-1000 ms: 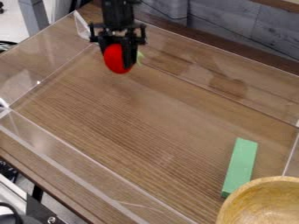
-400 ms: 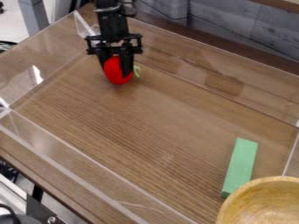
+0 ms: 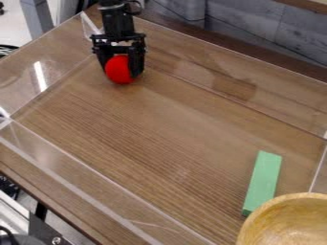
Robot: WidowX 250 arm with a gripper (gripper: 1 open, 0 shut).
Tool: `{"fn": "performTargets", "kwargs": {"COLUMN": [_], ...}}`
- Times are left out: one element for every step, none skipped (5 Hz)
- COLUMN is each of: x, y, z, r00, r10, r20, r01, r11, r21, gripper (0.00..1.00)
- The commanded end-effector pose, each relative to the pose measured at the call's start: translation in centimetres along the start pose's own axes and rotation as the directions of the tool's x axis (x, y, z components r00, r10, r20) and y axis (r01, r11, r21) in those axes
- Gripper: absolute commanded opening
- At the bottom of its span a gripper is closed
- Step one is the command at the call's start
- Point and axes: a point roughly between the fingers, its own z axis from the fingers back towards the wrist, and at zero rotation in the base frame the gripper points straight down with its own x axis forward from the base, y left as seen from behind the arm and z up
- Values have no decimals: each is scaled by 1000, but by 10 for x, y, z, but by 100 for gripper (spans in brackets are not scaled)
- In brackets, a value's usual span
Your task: Move the red fruit to the left
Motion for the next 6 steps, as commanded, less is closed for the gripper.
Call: {"fn": "performTargets", "kwargs": {"x": [11,9,5,2,6,3], "y": [-13,-17,-22,-30,-43,-50], "z": [30,44,62,85,107,111], "r00": [999,998,996,994,990,987], "r10": [3,22,38,38,58,92], "r20": [54,65,84,106,131,134], "r01": [-4,-22,-38,-37,-59,-96], "r11": [1000,1000,999,999,998,995], "r21": [9,-1,-4,-8,0,19], "gripper": [100,100,100,100,100,100]}}
